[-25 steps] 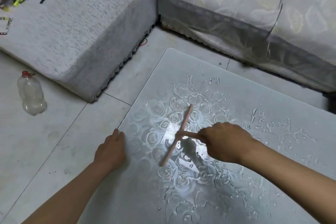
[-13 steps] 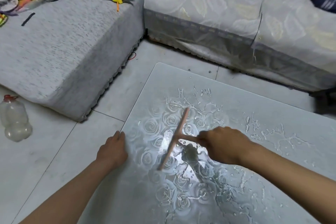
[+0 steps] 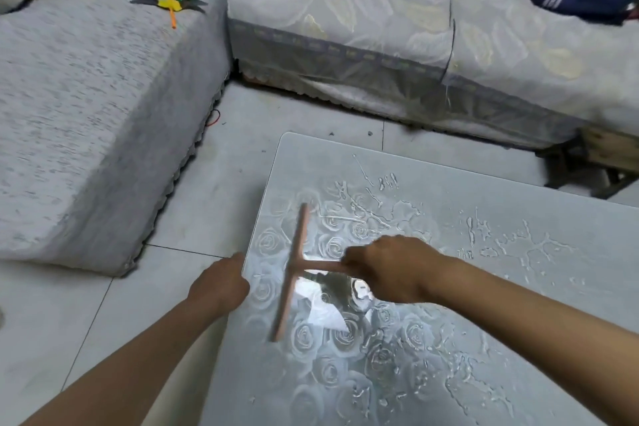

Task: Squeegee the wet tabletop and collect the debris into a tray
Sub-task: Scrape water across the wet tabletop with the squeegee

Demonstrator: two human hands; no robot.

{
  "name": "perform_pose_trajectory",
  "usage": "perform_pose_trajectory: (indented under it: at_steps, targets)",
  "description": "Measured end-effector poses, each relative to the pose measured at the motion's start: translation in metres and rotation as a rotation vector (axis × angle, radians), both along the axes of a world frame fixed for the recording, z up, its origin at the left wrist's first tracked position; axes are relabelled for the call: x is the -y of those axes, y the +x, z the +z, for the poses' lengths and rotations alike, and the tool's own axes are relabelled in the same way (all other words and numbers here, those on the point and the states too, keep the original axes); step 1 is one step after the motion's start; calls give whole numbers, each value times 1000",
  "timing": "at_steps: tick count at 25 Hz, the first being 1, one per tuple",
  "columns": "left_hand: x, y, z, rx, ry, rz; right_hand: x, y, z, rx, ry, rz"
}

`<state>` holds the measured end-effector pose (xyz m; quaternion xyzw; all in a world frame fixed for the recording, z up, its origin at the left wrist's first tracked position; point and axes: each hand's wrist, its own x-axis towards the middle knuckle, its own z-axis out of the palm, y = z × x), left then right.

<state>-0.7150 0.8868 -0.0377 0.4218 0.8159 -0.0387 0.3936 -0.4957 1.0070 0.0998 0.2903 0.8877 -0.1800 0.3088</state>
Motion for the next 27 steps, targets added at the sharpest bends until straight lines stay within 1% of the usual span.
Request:
perform_pose_trajectory:
  at_steps: [2,3,6,9,11,14,16,17,18,21,23,25,27]
  targets:
    - [-3,-7,1,15,-9,-2,-2,15,20,100,40,-25]
    - [-5,-10,1,15,-18,-17,-6,13,26,120,79,-14]
    - [-21,-16,1,7,-13,-73,-30,-30,20,22,163,13]
    - [-40,-15,-1,-30,48,-154,-61,-68,3,1,204,11]
    - [-50,-15,-2,-86,88,-224,-73,-51,-3,31,157,-55]
    - [-60,-15,-2,-162,98,-356,-67,9,9,123,59,-178]
    - [-66,-14,0,-183,88,-439,-62,31,27,204,72,-206]
    - [-69,-15,1,-195,86,-484,-64,31,32,199,99,-185]
    - [-73,-15,1,-210,90,-523,-70,23,33,147,133,-163]
    - [-85,-11,0,-255,93,-580,-89,-29,17,-22,226,-104]
    - [-93,-8,-2,-279,88,-617,-101,-62,2,-56,238,-78]
    - [-98,-9,-4,-295,78,-661,-112,-61,-9,-45,198,-139]
    - [-101,-10,-10,-311,50,-693,-116,-23,-13,-34,146,-260]
